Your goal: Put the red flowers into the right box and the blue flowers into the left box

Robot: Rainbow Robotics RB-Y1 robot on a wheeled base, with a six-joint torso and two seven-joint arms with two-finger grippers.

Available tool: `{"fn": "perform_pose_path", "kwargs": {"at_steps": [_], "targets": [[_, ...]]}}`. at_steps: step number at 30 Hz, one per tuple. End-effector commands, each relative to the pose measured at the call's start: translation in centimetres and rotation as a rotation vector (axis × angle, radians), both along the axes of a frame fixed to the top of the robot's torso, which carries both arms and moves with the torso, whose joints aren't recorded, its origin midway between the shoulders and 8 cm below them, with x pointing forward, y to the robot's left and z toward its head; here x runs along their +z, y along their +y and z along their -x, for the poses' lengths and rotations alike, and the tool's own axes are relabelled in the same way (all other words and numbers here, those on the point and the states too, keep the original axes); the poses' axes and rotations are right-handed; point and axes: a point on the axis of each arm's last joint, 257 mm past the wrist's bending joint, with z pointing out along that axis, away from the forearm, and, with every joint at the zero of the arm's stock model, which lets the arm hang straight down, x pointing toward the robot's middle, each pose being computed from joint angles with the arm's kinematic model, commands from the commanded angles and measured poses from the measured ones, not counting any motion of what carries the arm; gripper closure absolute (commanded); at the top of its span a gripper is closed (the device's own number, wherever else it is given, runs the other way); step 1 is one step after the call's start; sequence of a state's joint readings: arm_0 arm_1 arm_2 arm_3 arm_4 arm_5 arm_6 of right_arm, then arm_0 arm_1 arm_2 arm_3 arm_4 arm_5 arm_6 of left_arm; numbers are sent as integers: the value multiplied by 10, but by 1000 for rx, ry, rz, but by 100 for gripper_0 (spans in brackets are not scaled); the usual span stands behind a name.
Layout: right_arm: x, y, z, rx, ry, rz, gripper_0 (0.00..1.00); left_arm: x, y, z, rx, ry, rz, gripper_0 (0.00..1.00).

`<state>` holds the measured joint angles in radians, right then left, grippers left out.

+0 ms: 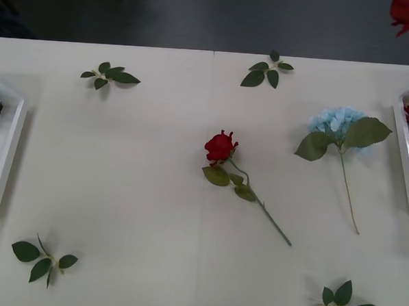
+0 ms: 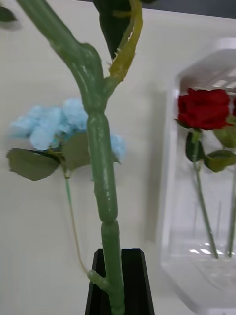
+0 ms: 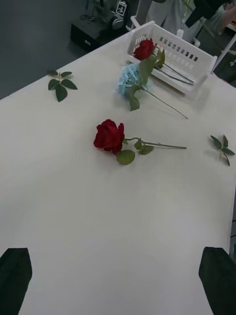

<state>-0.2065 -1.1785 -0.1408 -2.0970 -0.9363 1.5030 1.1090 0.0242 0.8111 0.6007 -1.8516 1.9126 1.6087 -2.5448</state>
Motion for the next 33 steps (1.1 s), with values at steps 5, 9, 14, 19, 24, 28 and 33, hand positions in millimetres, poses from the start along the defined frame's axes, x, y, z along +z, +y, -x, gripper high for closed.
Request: {"fn": "perform_pose_path", "kwargs": {"at_steps": [5, 9, 14, 19, 24, 28, 33], "targets": [[24, -93, -7, -124, 0, 179, 100, 2, 6, 4, -34, -50, -47, 0], [14, -128, -1, -171, 48, 202, 100, 2, 6, 4, -34, -50, -47, 0], [5, -171, 3, -208, 87, 244, 100, 2, 6, 4, -34, -50, -47, 0], [-1, -209, -1, -216, 77, 283, 100, 2, 6, 4, -34, -50, -47, 0], [-9, -242, -2, -206, 75, 320, 100, 2, 6, 4, -34, -50, -47, 0], [-18, -260, 5, -210, 106, 357, 100, 2, 6, 4, -34, -50, -47, 0], [-37, -266, 9, -219, 144, 393, 100, 2, 6, 4, -34, -50, -47, 0]]}}
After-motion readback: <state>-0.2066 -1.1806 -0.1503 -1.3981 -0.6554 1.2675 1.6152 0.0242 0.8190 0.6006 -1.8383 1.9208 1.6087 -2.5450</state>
